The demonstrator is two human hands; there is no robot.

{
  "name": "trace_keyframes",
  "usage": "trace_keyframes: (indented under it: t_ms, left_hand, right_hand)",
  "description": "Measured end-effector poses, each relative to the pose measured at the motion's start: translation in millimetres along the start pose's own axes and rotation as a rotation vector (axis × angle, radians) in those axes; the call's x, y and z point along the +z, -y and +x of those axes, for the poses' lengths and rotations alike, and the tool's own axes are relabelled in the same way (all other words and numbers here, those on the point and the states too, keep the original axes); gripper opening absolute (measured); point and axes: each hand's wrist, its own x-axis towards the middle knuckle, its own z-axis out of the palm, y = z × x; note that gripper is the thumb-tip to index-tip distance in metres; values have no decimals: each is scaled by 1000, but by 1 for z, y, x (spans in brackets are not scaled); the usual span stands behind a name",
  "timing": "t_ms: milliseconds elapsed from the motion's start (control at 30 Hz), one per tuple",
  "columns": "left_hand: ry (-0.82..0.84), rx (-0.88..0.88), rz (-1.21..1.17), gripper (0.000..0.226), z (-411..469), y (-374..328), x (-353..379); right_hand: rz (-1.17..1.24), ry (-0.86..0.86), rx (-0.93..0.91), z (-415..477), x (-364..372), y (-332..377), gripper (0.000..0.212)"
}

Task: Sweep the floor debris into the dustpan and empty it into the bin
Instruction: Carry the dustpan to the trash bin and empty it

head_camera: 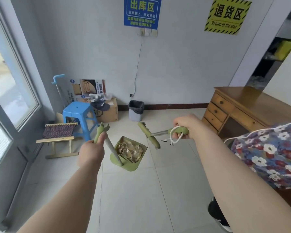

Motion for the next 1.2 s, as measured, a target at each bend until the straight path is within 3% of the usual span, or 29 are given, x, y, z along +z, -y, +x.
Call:
trace_keyframes:
  t_ms: [467, 900, 1067, 1200]
  left_hand:
    - [-55, -88, -118, 69, 178, -133, 131]
    - [61, -97, -113, 72, 386, -248, 229]
    - [103, -91, -152, 82, 460, -295, 267]
    - [97, -142, -270, 76, 505, -321, 300]
  right_hand:
    - [-2, -17, -2, 252, 7, 97, 7]
    - [19, -78, 109, 446, 38, 200, 9]
    - [65, -118, 139, 517, 45, 232, 8]
    - [81, -142, 148, 572, 44, 250, 10]
